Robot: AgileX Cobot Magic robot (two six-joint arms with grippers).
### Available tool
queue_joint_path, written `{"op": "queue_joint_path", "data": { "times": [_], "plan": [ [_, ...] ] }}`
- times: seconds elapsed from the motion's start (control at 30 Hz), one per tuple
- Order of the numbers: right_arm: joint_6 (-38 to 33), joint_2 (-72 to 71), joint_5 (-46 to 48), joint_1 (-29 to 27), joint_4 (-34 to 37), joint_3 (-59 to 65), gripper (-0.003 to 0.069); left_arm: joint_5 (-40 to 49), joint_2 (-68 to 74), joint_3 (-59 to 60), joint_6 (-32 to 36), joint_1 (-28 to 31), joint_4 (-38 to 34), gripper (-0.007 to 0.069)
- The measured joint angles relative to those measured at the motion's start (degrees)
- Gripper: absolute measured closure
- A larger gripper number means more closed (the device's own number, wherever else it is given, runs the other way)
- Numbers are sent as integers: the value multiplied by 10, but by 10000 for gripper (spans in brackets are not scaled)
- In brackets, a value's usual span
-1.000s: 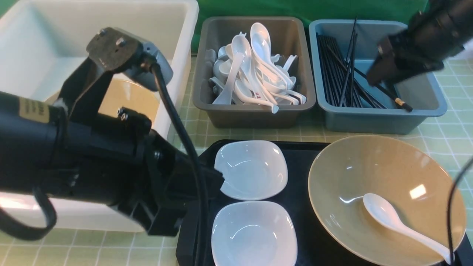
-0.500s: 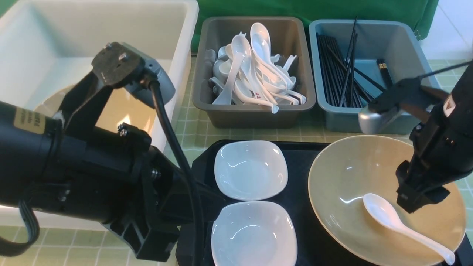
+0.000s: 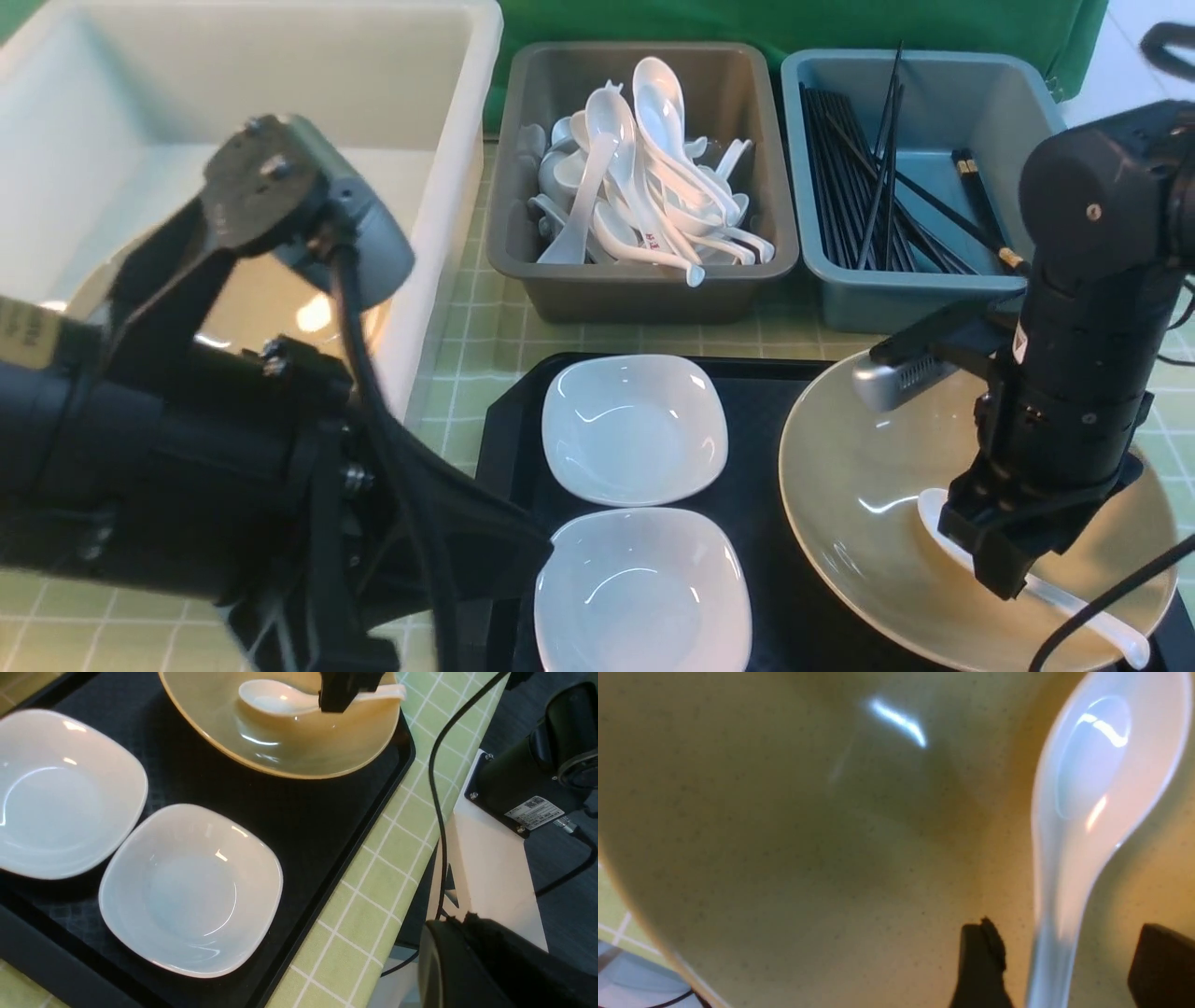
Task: On green table put chopsticks spoon bowls plates into blue grey white boxes.
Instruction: 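Reach down and grasp the white spoon resting in the bowl with the right gripper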
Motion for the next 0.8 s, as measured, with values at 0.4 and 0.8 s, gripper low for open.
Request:
{"op": "queue_joint_path", "data": {
  "times": [0.4,0.8],
  "plan": [
    [3,59,-7,0,-7,21,235,2,-12,0,2,0,4,626],
    [-1,62,-8,-1,-8,8,500,-5,-12,0,4,0,8,626]
  ]
}}
